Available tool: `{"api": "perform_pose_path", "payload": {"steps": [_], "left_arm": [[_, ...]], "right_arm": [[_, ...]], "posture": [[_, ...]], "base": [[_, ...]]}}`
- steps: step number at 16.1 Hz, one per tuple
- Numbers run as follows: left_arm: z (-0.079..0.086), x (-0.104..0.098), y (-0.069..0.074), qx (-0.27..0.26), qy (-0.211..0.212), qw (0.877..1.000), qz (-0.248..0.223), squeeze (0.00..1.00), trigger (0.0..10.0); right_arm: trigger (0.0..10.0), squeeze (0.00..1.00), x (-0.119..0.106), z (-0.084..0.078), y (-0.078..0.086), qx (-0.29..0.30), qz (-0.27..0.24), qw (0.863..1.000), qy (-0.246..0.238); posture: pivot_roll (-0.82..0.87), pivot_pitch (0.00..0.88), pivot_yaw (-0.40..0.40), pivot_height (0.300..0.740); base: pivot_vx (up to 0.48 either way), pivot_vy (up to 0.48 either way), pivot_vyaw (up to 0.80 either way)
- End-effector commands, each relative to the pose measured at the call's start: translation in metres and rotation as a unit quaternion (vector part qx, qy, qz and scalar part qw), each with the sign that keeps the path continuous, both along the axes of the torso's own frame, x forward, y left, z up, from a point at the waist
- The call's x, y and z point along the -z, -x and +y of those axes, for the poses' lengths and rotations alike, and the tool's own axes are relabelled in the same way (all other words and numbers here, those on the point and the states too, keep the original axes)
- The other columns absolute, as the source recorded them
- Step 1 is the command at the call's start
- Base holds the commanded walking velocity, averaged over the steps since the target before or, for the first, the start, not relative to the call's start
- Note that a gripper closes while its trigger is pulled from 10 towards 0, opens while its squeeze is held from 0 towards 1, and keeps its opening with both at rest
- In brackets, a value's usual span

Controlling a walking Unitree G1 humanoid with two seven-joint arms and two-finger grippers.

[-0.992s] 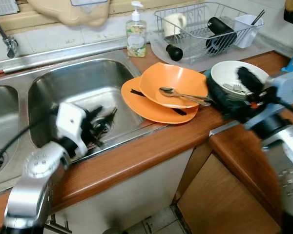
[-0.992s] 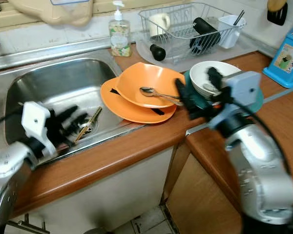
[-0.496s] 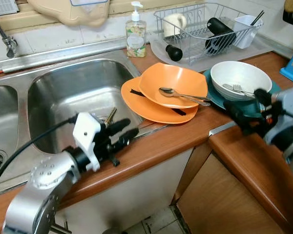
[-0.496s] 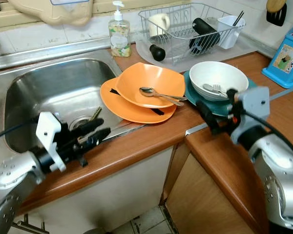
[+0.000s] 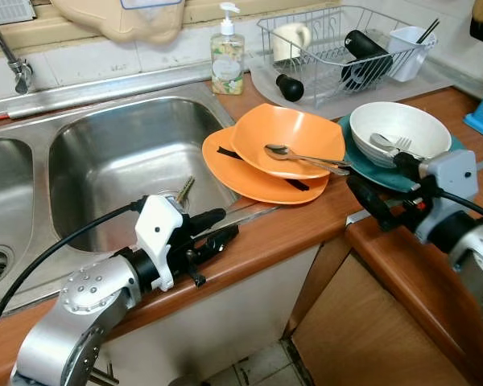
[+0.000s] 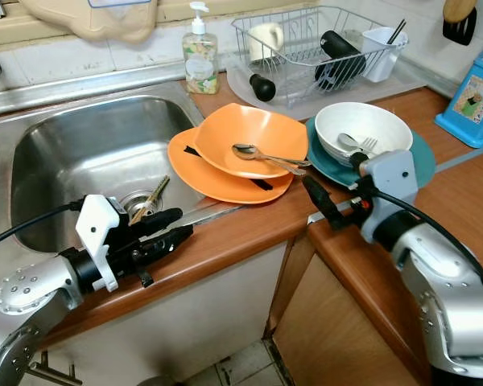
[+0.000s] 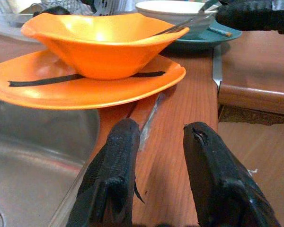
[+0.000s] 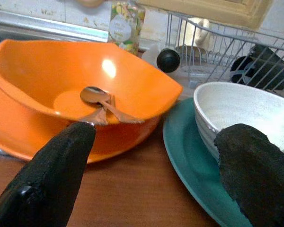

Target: Kitchen organization

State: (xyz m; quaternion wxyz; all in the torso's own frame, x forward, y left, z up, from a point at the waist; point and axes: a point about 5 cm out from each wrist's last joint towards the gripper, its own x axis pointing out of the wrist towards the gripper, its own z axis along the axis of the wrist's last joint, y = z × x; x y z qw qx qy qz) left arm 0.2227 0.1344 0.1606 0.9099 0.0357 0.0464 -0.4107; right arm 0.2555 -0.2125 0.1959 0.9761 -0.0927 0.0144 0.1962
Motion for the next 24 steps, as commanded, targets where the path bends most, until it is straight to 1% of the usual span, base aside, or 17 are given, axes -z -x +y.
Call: {"api": "perform_pose_path", "payload": {"steps": [1,4,5,7,8,9,10,11,12,15,16,18,19,22,24], "left_arm": [[-0.001,-0.003,-0.003,-0.001,-0.008,1.0,-0.012,0.0,10.0],[-0.002,-0.002,-0.005,-0.003,-0.012,1.0,-0.014,0.0,10.0],[-0.003,-0.002,-0.005,-0.006,-0.013,1.0,-0.016,0.0,10.0],[-0.003,-0.002,-0.006,-0.007,-0.012,1.0,-0.017,0.0,10.0],[-0.003,-0.002,-0.006,-0.006,-0.013,1.0,-0.018,0.0,10.0],[-0.003,-0.002,-0.006,-0.005,-0.012,1.0,-0.019,0.0,10.0],[-0.004,-0.002,-0.006,0.002,-0.011,1.0,-0.018,0.0,10.0],[-0.005,-0.001,-0.005,0.006,-0.01,1.0,-0.016,0.0,10.0],[-0.006,0.0,-0.003,0.017,-0.011,1.0,-0.012,0.0,10.0],[-0.006,0.001,-0.001,0.027,-0.012,1.0,-0.007,0.0,10.0],[-0.006,0.002,-0.001,0.028,-0.012,1.0,-0.007,0.0,10.0],[-0.007,0.003,-0.001,0.03,-0.015,0.999,-0.006,0.0,10.0],[-0.008,0.003,-0.001,0.031,-0.015,0.999,-0.006,0.0,10.0],[-0.009,0.002,-0.002,0.028,-0.016,0.999,-0.008,0.0,10.0],[-0.007,0.003,0.0,0.02,-0.013,1.0,-0.006,0.0,10.0]], "right_arm": [[10.0,0.0,-0.005,0.004,-0.005,-0.002,-0.014,1.0,0.003],[10.0,0.0,-0.004,0.009,-0.01,-0.009,-0.018,1.0,0.01],[10.0,0.0,-0.007,0.014,-0.014,-0.016,-0.027,0.999,0.008],[10.0,0.0,-0.011,0.017,-0.016,-0.025,-0.037,0.999,-0.006],[10.0,0.0,-0.017,0.018,-0.015,-0.035,-0.047,0.998,-0.027],[10.0,0.0,-0.02,0.018,-0.014,-0.038,-0.053,0.997,-0.036],[10.0,0.0,-0.024,0.014,-0.01,-0.04,-0.056,0.997,-0.046],[10.0,0.0,-0.023,0.011,-0.008,-0.043,-0.051,0.997,-0.039],[10.0,0.0,-0.019,0.007,-0.003,-0.053,-0.038,0.998,-0.007],[10.0,0.0,-0.014,0.0,0.01,-0.077,-0.002,0.997,0.024],[10.0,0.0,-0.012,-0.002,0.01,-0.072,0.004,0.997,0.032],[10.0,0.0,-0.003,-0.007,0.004,-0.043,0.014,0.997,0.067],[10.0,0.0,0.001,-0.007,0.0,-0.033,0.018,0.997,0.074],[10.0,0.0,0.001,-0.004,-0.003,-0.033,0.022,0.997,0.067],[10.0,0.0,0.001,-0.004,-0.001,-0.03,0.022,0.997,0.066]], "posture": [[-0.06,0.0,0.008,0.74],[-0.05,0.0,0.002,0.74],[-0.05,0.0,-0.001,0.74],[-0.05,0.0,-0.001,0.74],[-0.05,0.0,0.002,0.74],[-0.05,0.0,0.002,0.74],[-0.06,0.0,0.005,0.74],[-0.06,0.0,0.007,0.74],[-0.07,0.0,0.013,0.74],[-0.07,0.0,0.012,0.74],[-0.07,0.0,0.012,0.74],[-0.07,0.0,0.009,0.74],[-0.06,0.0,0.004,0.74],[-0.06,0.0,-0.007,0.74],[-0.07,0.0,0.003,0.74]], "base": [[0.0,0.0,0.0],[0.0,0.0,0.0],[0.0,0.0,0.0],[0.0,0.0,0.0],[0.0,0.0,0.0],[0.0,0.0,0.0],[0.0,0.0,0.0],[0.0,0.0,0.0],[0.0,0.0,0.0],[0.0,0.0,0.0],[0.0,0.0,0.0],[0.0,0.0,0.0],[0.0,0.0,0.0],[0.0,0.0,0.0],[0.0,0.0,0.0]]}}
